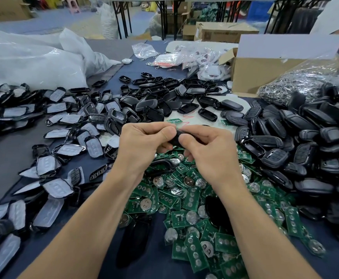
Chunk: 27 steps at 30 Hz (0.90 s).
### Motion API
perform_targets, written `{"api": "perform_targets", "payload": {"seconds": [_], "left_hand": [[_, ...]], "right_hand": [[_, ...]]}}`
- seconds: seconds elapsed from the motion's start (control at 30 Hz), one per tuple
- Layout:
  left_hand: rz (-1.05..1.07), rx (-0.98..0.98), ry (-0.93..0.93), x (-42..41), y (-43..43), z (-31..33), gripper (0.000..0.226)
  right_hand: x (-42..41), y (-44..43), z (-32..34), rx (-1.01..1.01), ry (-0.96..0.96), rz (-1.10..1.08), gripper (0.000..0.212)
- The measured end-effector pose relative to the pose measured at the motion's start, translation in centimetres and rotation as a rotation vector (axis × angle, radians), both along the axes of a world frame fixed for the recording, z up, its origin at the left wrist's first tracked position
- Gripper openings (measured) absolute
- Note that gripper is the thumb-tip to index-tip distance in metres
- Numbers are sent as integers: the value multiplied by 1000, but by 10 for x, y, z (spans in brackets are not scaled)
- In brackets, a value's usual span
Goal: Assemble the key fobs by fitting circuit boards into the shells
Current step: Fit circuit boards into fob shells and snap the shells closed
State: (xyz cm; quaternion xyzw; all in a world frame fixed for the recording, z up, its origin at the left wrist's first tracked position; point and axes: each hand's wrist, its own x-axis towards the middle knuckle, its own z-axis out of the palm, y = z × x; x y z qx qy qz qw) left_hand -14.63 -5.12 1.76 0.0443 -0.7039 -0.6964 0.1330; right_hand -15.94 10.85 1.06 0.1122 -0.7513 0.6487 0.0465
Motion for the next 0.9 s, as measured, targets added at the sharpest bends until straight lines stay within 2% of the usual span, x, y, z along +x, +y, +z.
{"api": "perform_targets", "payload": {"seconds": [0.1, 0.33, 0.53, 0.77, 0.9], "left_hand": [[-22, 18, -3, 2, 2, 2, 20], [-46, 31, 17, 2, 0, 3, 26], [-10, -73, -18, 2, 1, 2, 23], [-47, 6, -24, 1, 0, 3, 28], [-134, -27, -24, 4, 0, 3, 28]], "right_hand": [[-1, 1, -1, -85, -49, -3, 18], [-1, 2, 2, -185, -130, 34, 28], [-5, 5, -1, -208, -144, 16, 26], [-5, 8, -2, -160, -108, -28, 21], [-5, 8, -1, -174, -70, -31, 21]]}}
